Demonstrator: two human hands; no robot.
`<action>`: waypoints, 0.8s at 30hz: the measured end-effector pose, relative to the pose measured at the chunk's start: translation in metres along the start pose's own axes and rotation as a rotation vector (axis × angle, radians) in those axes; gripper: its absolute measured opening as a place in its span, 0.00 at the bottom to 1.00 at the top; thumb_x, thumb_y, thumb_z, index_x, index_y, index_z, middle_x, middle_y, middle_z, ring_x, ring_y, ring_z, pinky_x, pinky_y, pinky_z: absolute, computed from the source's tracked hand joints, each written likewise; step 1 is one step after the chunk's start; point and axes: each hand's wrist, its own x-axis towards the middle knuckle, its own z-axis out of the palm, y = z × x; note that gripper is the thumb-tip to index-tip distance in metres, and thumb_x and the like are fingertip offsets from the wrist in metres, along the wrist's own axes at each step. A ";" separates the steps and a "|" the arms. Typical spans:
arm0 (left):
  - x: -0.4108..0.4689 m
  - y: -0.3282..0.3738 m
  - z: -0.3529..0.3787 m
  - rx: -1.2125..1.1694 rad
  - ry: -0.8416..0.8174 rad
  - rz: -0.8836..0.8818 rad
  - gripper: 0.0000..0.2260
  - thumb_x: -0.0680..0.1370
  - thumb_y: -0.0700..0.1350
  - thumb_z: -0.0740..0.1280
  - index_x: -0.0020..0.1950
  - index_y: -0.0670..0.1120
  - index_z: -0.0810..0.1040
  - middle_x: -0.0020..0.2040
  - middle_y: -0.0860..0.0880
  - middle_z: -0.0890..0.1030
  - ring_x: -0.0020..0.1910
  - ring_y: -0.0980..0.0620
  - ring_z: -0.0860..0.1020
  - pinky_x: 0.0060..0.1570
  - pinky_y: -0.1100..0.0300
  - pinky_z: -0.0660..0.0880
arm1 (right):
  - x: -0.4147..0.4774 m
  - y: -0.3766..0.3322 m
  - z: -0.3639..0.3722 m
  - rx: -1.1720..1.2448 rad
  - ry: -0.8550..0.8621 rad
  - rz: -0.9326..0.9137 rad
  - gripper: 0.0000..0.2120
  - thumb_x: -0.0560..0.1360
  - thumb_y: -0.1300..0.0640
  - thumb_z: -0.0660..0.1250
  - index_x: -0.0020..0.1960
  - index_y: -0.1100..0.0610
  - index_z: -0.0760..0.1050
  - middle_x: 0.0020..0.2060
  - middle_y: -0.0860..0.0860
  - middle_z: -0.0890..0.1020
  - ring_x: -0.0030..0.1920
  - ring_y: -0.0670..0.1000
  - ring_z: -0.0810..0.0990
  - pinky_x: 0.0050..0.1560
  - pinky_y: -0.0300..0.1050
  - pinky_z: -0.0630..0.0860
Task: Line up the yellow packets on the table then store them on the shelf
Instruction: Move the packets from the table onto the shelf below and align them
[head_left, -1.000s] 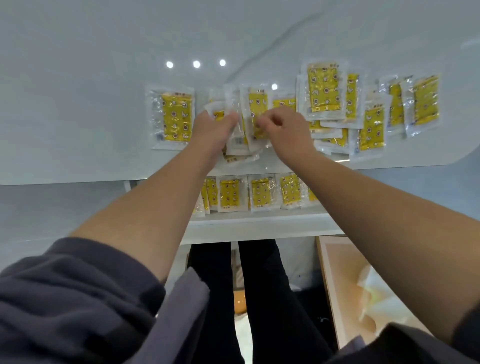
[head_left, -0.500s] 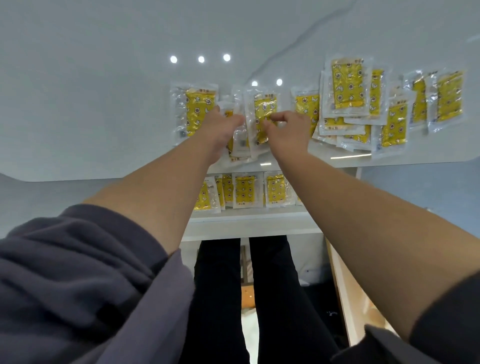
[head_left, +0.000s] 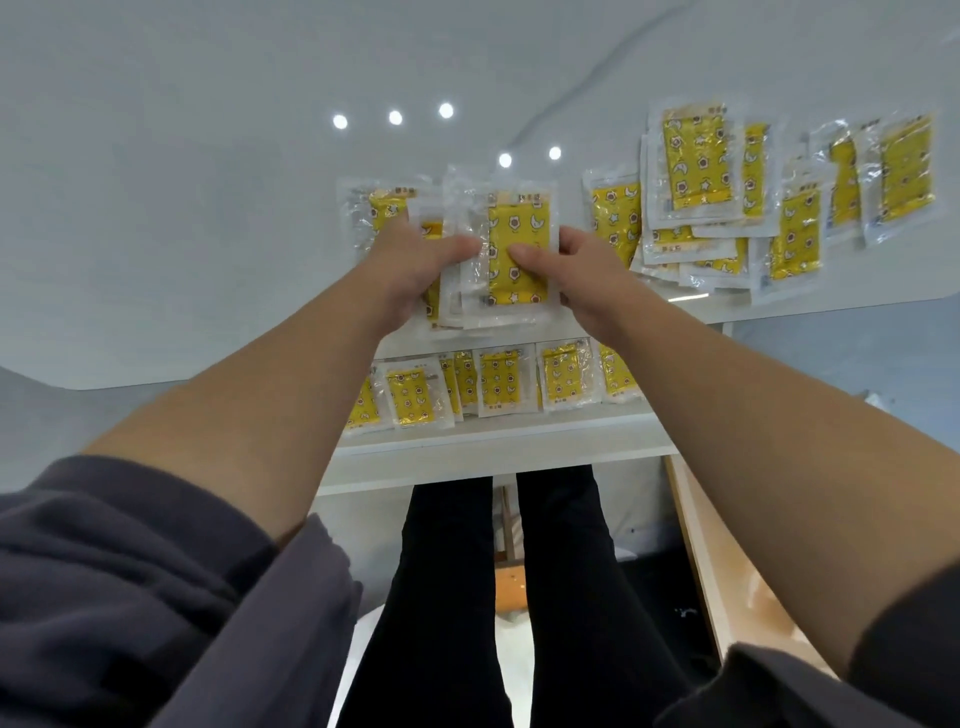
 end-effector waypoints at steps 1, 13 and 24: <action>-0.003 0.001 -0.003 0.000 0.000 0.003 0.20 0.70 0.40 0.76 0.60 0.43 0.78 0.52 0.45 0.84 0.49 0.47 0.84 0.51 0.46 0.80 | -0.001 -0.001 -0.001 0.008 -0.030 0.002 0.17 0.73 0.58 0.72 0.61 0.61 0.77 0.51 0.55 0.84 0.47 0.50 0.85 0.42 0.40 0.80; -0.036 -0.001 -0.017 -0.112 -0.213 -0.046 0.16 0.78 0.32 0.61 0.66 0.39 0.73 0.54 0.43 0.81 0.52 0.46 0.81 0.49 0.54 0.81 | -0.016 0.004 -0.021 0.101 -0.189 0.107 0.08 0.77 0.65 0.66 0.56 0.60 0.77 0.50 0.55 0.84 0.49 0.53 0.84 0.49 0.47 0.82; -0.041 -0.127 0.065 0.196 -0.003 -0.139 0.15 0.72 0.41 0.75 0.56 0.45 0.78 0.50 0.45 0.84 0.49 0.47 0.83 0.49 0.52 0.80 | -0.027 0.107 -0.160 -0.064 -0.195 0.245 0.11 0.77 0.67 0.64 0.58 0.59 0.76 0.48 0.55 0.85 0.45 0.53 0.86 0.44 0.48 0.83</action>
